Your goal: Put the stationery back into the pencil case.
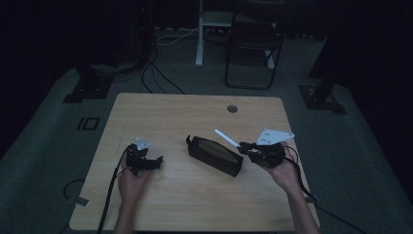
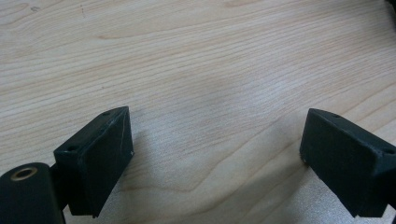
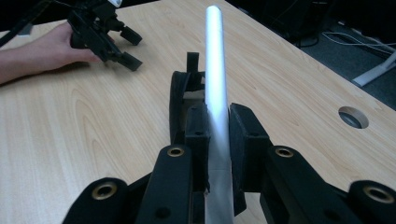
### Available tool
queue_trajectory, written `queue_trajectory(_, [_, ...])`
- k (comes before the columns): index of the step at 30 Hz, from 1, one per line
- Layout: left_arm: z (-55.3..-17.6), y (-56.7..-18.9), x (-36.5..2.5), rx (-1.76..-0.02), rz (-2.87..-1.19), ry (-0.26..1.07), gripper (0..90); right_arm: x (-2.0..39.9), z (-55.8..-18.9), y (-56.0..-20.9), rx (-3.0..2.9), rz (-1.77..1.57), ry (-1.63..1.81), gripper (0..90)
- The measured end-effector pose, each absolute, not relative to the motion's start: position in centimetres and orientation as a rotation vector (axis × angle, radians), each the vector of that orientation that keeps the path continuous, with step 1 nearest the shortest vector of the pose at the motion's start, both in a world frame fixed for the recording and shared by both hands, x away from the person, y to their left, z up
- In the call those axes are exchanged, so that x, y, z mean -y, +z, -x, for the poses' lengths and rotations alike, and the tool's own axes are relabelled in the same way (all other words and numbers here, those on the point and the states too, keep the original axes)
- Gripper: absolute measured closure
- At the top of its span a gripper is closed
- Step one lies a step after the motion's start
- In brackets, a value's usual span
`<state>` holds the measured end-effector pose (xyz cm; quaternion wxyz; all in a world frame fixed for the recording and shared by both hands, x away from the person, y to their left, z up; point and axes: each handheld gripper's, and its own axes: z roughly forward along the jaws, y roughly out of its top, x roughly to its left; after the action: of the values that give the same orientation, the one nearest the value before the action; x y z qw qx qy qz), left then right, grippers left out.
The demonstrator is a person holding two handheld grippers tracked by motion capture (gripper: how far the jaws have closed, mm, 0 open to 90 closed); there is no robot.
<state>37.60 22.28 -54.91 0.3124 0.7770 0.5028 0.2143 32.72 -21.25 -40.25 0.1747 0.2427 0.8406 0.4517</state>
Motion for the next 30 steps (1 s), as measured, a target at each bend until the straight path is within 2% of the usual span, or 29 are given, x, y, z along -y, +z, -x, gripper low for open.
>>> queue_trajectory(30, [-37.6, -54.9, -22.3, -1.327, -2.051, 0.564, 9.8, 19.9, -34.6, -41.4, -2.404, -0.721, 1.273, 78.9])
